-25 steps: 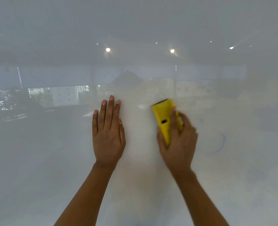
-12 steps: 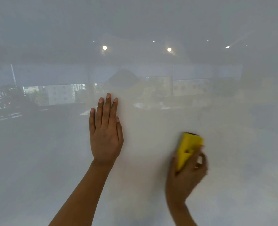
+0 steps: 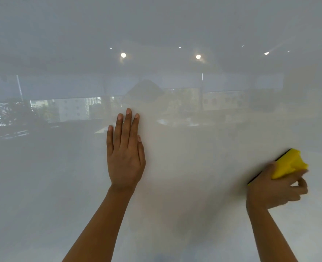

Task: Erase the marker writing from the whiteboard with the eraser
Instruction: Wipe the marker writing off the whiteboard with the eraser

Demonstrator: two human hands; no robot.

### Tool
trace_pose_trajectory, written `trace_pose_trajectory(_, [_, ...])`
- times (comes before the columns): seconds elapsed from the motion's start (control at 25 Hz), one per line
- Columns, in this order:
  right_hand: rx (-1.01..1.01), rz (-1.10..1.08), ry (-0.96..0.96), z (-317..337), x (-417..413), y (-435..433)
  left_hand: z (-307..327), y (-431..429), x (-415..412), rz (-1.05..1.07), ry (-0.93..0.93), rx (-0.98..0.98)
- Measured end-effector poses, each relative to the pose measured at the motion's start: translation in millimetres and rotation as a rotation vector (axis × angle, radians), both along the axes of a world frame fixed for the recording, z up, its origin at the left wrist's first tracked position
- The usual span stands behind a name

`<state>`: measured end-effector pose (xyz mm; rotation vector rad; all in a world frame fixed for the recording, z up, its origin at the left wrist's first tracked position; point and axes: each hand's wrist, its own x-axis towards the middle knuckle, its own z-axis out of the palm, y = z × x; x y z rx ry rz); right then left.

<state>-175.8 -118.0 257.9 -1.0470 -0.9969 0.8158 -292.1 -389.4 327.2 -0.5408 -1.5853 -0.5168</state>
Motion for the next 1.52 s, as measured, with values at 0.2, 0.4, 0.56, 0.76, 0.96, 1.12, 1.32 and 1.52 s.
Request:
trace_pose_trajectory(0.2, [0.267,0.060,-0.105,-18,-20,-78,-1,1,0,0.003,-0.001,-0.001])
trace_pose_trajectory(0.4, [1.198,0.044,-0.486,20,-26,-103,-1,-1,0,0.000,0.003,-0.005])
trace_pose_trajectory(0.56, [0.767,-0.102,-0.274,103,-13,-42,-1,-1,0,0.003,-0.003,-0.014])
trace_pose_trajectory(0.76, [0.220,-0.095,-0.088,199,-9,-19,0,1,1,0.015,-0.007,-0.013])
trace_pose_trajectory(0.96, [1.068,0.011,-0.300,196,-32,-102,-1,0,-1,0.012,0.002,-0.010])
trace_pose_trajectory(1.12, [1.605,0.005,-0.488,185,-40,-136,-1,0,-1,0.007,0.004,-0.005])
trace_pose_trajectory(1.32, [1.391,-0.112,-0.463,232,-32,-94,-1,0,-1,0.001,0.022,-0.003])
trace_pose_trajectory(1.52, [0.731,-0.122,-0.239,261,-14,-8,-2,0,-1,-0.008,0.025,-0.007])
